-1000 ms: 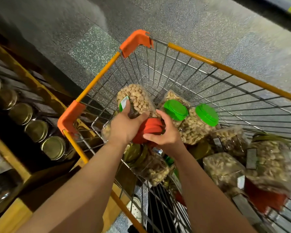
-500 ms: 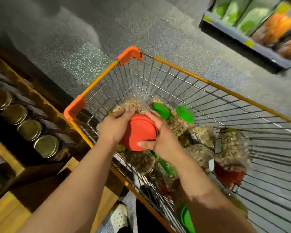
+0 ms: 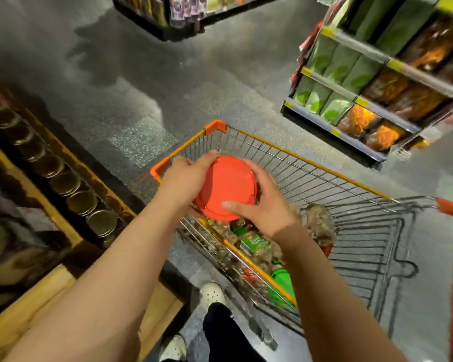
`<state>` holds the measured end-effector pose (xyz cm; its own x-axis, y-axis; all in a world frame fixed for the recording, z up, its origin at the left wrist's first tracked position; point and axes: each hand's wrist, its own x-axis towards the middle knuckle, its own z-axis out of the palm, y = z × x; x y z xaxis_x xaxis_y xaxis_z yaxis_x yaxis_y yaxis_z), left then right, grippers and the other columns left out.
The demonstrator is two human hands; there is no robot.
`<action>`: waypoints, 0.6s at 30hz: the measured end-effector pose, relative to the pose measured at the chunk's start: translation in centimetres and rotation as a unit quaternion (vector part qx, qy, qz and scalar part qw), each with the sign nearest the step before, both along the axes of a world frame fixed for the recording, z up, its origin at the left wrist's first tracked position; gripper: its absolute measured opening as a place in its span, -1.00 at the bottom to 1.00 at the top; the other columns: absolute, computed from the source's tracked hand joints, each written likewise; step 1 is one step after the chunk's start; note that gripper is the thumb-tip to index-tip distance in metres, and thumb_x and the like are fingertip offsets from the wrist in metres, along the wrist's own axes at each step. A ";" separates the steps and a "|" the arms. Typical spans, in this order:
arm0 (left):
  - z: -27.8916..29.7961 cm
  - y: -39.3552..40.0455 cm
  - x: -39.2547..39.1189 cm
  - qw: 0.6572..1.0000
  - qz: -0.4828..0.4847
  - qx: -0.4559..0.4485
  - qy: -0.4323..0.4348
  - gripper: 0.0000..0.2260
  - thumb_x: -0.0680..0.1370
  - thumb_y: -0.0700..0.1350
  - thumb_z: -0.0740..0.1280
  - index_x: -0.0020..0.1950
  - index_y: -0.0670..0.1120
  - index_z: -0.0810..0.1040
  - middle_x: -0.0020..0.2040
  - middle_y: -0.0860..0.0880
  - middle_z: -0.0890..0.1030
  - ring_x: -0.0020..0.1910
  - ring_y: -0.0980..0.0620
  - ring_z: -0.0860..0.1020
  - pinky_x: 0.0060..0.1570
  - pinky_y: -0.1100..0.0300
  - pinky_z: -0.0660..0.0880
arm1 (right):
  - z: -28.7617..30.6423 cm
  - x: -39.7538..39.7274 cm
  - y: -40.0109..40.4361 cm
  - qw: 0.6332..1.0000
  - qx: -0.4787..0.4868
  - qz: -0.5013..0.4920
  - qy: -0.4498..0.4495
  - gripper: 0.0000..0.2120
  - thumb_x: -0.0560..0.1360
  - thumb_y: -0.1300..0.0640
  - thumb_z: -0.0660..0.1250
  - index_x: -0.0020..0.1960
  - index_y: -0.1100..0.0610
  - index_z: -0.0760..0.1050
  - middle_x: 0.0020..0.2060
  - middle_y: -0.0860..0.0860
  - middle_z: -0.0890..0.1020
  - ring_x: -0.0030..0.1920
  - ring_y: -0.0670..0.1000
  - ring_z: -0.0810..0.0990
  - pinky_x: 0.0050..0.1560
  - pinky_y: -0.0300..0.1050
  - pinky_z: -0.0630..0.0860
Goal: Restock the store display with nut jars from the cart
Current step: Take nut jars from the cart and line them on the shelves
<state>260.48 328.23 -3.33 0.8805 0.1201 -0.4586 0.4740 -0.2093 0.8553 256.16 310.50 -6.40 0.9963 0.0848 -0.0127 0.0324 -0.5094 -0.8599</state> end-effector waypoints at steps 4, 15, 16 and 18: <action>5.1 2.3 -5.4 0.999 -0.008 -0.035 -0.025 -0.37 0.24 0.48 0.35 -0.07 -0.06 0.48 0.02 -0.11 0.61 -0.03 -0.22 0.66 -0.14 -0.35 0.63 | 4.6 -4.1 2.1 0.999 0.045 0.008 0.006 -0.24 0.35 0.02 0.63 0.40 -0.31 0.33 0.23 -0.33 0.49 0.18 -0.40 0.48 0.31 -0.22 0.45; 12.7 6.9 -15.4 0.993 0.010 -0.091 -0.076 -0.57 0.41 0.14 0.58 0.01 -0.19 0.63 0.04 -0.19 0.64 -0.08 -0.29 0.69 -0.18 -0.41 0.61 | 10.9 -10.9 6.1 0.997 0.082 -0.001 -0.011 -0.05 0.25 -0.44 0.50 0.52 -0.14 0.28 0.32 -0.14 0.52 0.27 -0.08 0.55 0.38 0.03 0.48; 13.0 7.1 -16.0 0.994 0.010 -0.075 -0.080 -0.64 0.45 0.07 0.56 0.01 -0.18 0.62 0.04 -0.17 0.61 -0.10 -0.27 0.67 -0.15 -0.37 0.63 | 11.4 -11.2 6.2 0.996 0.087 0.006 -0.016 -0.10 0.25 -0.45 0.50 0.47 -0.16 0.31 0.28 -0.16 0.53 0.25 -0.10 0.56 0.37 0.02 0.49; 13.6 7.5 -17.4 0.995 0.019 -0.055 -0.084 -0.66 0.49 -0.02 0.54 0.13 -0.19 0.59 0.14 -0.16 0.58 -0.03 -0.28 0.65 -0.14 -0.29 0.65 | 12.5 -12.0 6.6 0.995 0.095 0.029 -0.021 -0.24 0.29 -0.41 0.50 0.39 -0.20 0.33 0.19 -0.27 0.52 0.20 -0.20 0.54 0.31 -0.05 0.51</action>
